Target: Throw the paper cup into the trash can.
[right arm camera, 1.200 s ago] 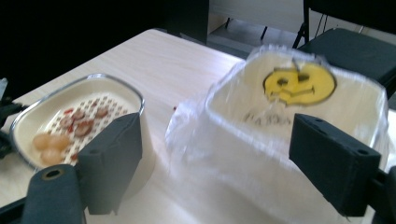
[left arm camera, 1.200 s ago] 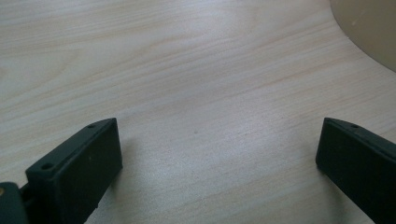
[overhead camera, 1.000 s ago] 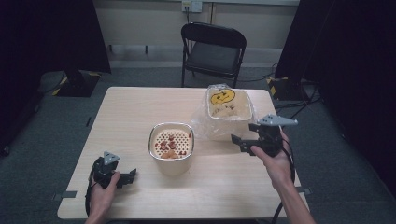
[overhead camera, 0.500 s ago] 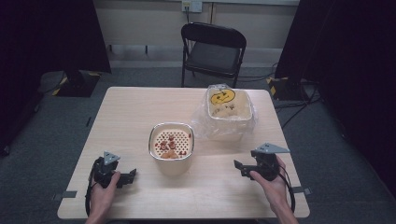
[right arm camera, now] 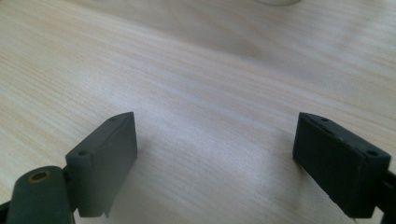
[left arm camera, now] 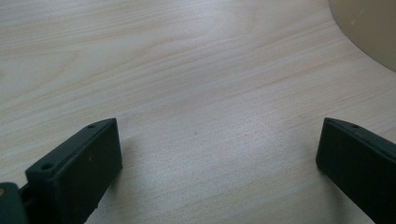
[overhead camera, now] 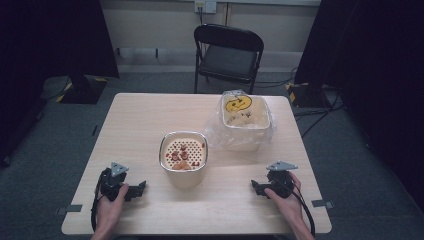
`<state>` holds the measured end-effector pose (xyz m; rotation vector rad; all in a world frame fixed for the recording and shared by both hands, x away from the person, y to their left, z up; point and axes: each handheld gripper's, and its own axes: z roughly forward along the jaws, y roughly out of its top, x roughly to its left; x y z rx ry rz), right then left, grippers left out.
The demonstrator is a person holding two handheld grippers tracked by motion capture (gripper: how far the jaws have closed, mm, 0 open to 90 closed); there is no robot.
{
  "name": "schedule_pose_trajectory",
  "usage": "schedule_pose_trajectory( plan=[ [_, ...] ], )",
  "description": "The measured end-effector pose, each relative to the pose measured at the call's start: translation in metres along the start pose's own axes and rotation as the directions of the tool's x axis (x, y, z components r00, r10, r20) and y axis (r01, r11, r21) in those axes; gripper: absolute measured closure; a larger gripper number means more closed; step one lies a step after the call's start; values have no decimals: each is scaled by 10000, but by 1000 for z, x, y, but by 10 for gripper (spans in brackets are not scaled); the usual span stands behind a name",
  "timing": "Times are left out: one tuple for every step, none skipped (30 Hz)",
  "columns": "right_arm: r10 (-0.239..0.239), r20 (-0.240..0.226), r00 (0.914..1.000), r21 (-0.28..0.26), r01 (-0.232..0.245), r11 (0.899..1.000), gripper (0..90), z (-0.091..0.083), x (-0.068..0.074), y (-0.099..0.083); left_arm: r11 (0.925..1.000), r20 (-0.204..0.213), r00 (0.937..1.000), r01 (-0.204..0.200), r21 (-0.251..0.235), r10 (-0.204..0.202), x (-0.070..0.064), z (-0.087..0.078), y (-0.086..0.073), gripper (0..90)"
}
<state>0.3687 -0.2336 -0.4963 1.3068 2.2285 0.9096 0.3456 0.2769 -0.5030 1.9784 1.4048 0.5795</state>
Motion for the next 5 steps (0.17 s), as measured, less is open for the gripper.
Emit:
schedule_pose_trajectory(
  plan=[
    [33,-12,10000,-84,-33,10000,129,0,0,-1,10000,0,10000,1,0,-1,0,0,0,0],
    [40,-21,10000,-145,-40,9999,127,0,0,-2,10000,0,10000,-1,1,1,0,0,0,0],
    [95,-13,10000,-261,-96,9996,119,0,0,-4,10000,1,10000,0,1,0,0,0,0,0],
    [103,33,9999,-343,-102,9994,119,0,1,-4,10000,-1,10000,2,1,-2,0,0,0,0],
    [72,30,10000,-356,-71,9993,120,0,0,-4,10000,-1,10000,0,0,0,0,0,0,0]
  ],
)
